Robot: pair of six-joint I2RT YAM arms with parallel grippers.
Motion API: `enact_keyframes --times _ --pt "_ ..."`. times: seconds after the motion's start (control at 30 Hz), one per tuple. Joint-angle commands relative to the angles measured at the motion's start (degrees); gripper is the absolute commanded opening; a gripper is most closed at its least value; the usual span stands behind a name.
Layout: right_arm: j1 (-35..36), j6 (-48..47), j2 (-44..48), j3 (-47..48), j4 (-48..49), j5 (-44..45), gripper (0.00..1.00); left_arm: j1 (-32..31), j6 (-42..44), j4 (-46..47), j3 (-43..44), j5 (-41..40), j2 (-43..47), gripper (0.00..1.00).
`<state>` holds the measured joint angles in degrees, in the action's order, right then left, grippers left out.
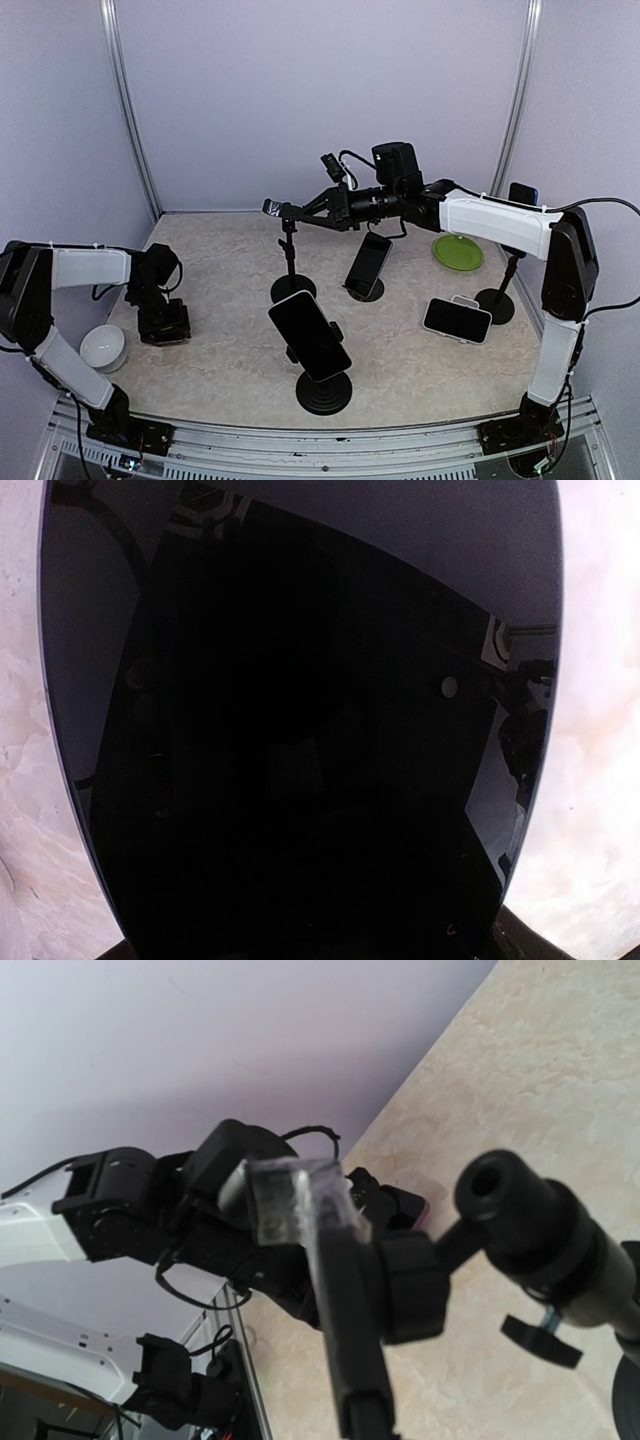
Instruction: Remove the phone from the phone stand
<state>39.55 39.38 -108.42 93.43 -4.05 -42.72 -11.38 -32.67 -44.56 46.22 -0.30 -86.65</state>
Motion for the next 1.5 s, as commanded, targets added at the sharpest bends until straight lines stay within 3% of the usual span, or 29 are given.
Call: enact_keyframes --times 0.0,0.13,0.17,0.53,0.97,1.07,1.17,1.3,1.47 --pt "-0.79 0.68 0.23 -1.47 1.99 -0.01 0.00 -0.15 1.07 -0.10 2.12 -1.00 -2.02 0.71" --pt "-0.87 0.87 0.40 -1.50 2.14 0.16 0.00 -0.56 -0.06 -0.78 2.21 -3.08 -2.24 0.97" --pt "-0.88 0.88 0.40 -1.43 2.14 0.16 0.00 -0.65 -0.15 -1.00 2.23 -3.43 -2.38 0.99" --pt "-1.05 0.71 0.37 -1.18 1.57 -0.26 0.00 -3.79 -2.00 -5.10 2.77 -7.96 -5.17 0.99" --pt "-1.05 0.58 0.91 -1.22 0.98 -0.52 0.00 -2.69 -5.26 -8.44 6.02 -14.18 0.94 0.99" --pt "-1.05 0.55 1.06 -1.29 0.94 -0.85 0.00 -4.17 -2.31 -5.41 8.81 -9.95 2.61 0.99" --pt "-1.05 0.28 1.35 -1.32 0.66 -0.87 0.00 -9.78 2.05 -0.60 14.42 -5.93 5.21 0.99" --pt "-1.05 0.22 1.37 -1.23 0.82 -1.37 0.00 -16.05 6.51 11.82 18.78 -0.78 9.13 0.99" --pt "-1.05 0.06 1.45 -1.07 0.55 -1.49 0.00 -19.50 10.45 26.06 19.59 5.78 12.59 0.99"
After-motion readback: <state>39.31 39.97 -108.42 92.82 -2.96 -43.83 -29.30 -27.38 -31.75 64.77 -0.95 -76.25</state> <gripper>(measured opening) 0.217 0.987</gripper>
